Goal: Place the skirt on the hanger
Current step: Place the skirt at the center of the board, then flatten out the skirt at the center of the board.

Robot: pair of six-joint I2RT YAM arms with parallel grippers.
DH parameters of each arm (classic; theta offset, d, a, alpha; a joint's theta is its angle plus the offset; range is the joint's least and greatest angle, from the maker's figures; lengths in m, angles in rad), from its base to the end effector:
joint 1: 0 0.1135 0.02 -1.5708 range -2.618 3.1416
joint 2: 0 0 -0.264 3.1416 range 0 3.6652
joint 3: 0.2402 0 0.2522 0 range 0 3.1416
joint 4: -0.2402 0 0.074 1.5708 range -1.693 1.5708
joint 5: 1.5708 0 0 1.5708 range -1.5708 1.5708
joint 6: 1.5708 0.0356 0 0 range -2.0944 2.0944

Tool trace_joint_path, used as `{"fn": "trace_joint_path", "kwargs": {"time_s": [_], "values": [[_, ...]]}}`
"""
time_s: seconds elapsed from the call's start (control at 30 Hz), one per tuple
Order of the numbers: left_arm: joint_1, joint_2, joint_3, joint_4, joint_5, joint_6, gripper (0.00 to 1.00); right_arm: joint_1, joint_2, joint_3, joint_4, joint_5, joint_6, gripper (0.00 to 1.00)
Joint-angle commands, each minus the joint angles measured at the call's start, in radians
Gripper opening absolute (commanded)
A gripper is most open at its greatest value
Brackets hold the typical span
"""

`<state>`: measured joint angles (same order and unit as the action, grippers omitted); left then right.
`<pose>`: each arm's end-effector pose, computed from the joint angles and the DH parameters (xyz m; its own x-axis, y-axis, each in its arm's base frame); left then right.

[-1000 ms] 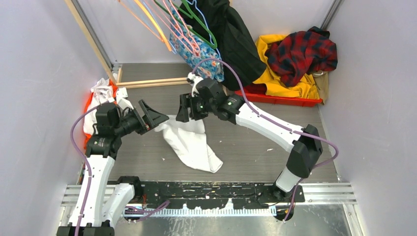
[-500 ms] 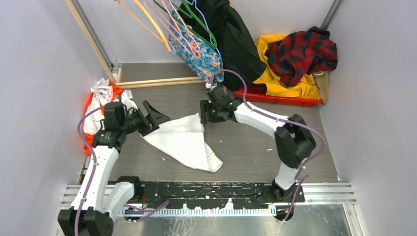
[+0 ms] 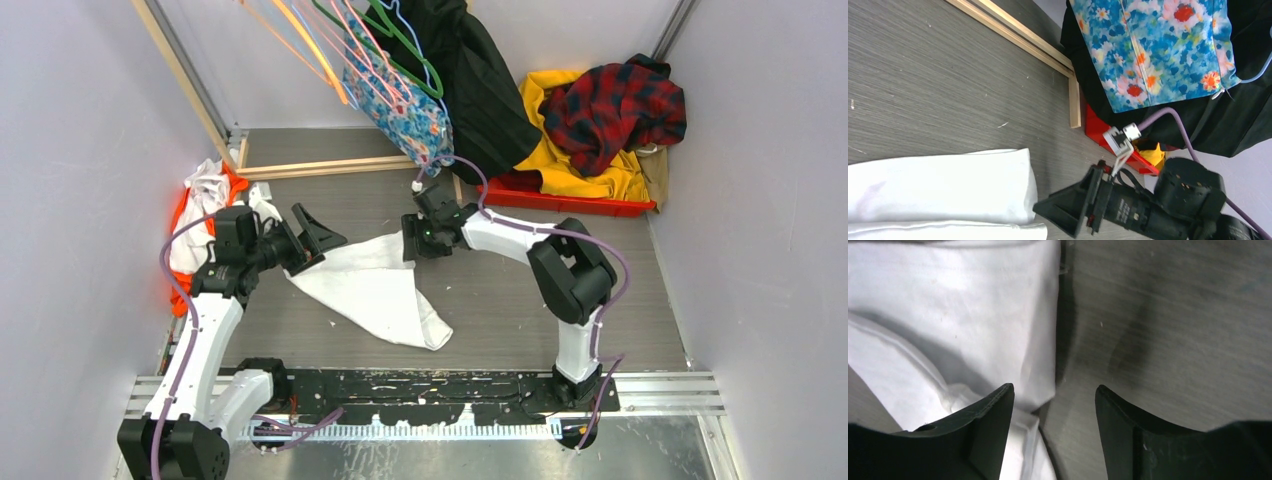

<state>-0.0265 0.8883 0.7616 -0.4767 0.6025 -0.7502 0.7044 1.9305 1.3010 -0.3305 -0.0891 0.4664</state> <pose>0.1885 -0.0252 0.2883 -0.7479 -0.5421 -0.3831 -0.0295 0.6037 -0.7966 0.3096 0.2673 0.1752 -0.8651 -0.1474 -0.4795 -0.3301 0.8869 0.3230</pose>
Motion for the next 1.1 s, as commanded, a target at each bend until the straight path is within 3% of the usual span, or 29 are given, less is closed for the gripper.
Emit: {"fn": "trace_joint_path", "kwargs": {"time_s": [0.0,0.2,0.43,0.93,1.07], "values": [[-0.004,0.002,0.01,0.067,0.009,0.014,0.89,0.008,-0.172,-0.083,0.032,0.012,0.032,0.67],[-0.003,0.007,0.013,0.074,0.011,0.012,0.89,0.059,-0.222,-0.138,0.089,-0.067,0.049,0.69],[-0.003,-0.023,0.016,0.055,0.01,0.009,0.89,0.122,-0.129,-0.097,0.121,-0.111,0.065,0.68],[-0.004,-0.08,0.013,0.017,0.011,0.01,0.89,0.155,-0.187,-0.127,0.037,0.112,0.023,0.67],[-0.003,-0.081,0.01,0.024,0.015,0.006,0.89,0.153,-0.152,-0.118,0.07,0.108,0.02,0.67]]}}
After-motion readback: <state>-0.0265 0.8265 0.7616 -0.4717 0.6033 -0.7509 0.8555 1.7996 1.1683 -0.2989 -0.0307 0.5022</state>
